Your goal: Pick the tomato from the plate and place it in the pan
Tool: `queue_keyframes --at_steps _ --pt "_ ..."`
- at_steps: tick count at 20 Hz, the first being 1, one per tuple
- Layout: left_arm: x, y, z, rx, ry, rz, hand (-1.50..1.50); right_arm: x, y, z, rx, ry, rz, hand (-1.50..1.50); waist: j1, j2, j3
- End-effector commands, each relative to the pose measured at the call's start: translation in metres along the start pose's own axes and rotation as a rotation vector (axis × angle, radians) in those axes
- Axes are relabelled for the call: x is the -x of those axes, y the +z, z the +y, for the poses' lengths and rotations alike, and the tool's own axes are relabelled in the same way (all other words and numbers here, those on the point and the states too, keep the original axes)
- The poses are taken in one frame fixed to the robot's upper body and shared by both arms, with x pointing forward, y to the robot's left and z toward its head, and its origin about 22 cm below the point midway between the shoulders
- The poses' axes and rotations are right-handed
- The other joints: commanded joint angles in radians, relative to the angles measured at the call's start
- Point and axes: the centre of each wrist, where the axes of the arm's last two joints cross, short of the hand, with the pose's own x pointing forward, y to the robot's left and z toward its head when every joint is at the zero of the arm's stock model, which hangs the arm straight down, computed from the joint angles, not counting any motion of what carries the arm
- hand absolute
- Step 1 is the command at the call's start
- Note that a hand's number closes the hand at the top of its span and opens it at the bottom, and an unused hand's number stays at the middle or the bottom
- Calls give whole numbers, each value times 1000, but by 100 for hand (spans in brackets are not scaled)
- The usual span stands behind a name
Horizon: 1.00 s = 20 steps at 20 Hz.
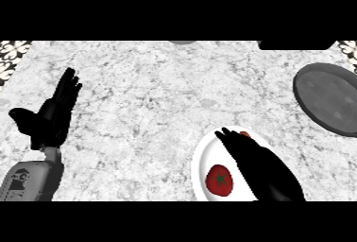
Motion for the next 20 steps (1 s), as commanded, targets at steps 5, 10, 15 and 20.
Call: queue_keyframes --at_steps 5,10,15,20 --pt "-8 2 0 12 15 4 0 -5 -7 -1 -59 85 87 -150 -1 -1 0" --pt "-5 -12 6 9 6 -9 0 -5 -22 11 -99 77 82 -150 -3 0 0" --pt "-10 4 -5 0 14 -4 0 -1 -42 38 -100 107 81 -150 0 0 0" --pt "7 1 -6 2 -13 -14 0 -2 -50 46 -142 133 104 -150 -1 0 0"
